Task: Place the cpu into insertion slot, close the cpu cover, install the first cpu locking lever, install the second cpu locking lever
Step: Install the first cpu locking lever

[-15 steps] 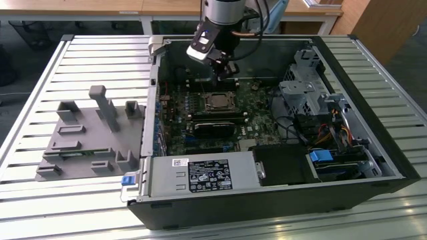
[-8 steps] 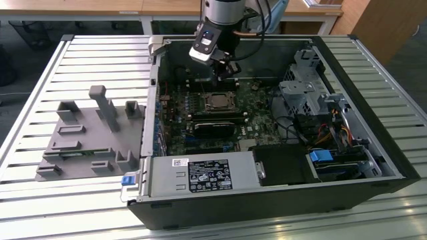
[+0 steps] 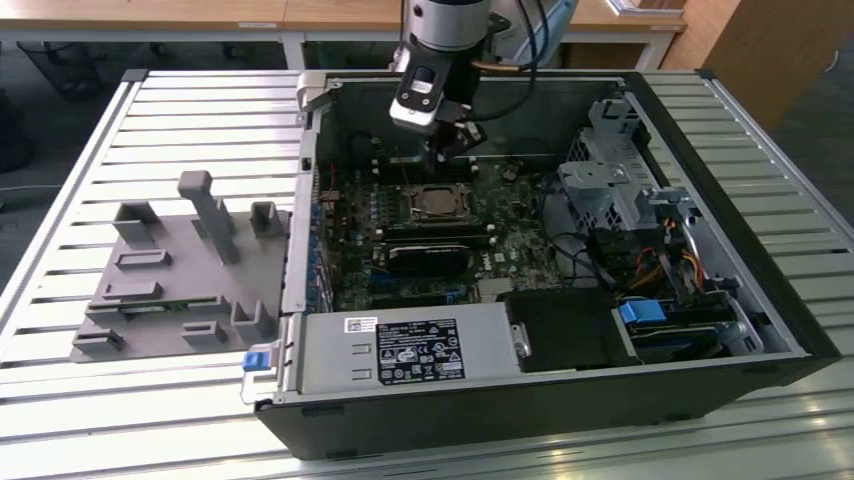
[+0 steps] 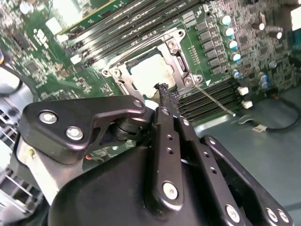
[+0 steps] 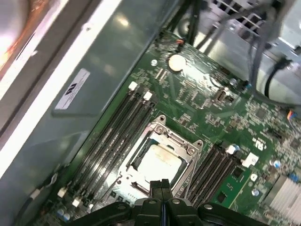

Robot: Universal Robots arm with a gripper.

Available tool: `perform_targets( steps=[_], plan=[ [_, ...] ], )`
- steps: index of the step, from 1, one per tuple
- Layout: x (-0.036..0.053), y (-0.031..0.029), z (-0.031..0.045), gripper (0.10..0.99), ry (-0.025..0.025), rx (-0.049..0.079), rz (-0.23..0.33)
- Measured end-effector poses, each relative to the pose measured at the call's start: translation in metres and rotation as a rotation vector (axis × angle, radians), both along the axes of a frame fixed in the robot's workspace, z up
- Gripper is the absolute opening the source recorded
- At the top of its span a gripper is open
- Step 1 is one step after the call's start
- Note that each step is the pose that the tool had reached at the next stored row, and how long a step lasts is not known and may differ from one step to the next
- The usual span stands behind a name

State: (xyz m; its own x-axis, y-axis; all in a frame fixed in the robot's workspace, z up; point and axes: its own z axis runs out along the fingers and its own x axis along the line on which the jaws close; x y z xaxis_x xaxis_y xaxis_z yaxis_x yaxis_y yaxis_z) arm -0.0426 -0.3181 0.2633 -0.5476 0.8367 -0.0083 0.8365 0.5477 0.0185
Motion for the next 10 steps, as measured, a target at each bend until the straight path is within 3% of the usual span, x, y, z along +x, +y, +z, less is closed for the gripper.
perform_targets(
  steps=[10],
  plan=[
    [0.0,0.0,0.0,0.106,0.0,0.0,0.167]
  ],
)
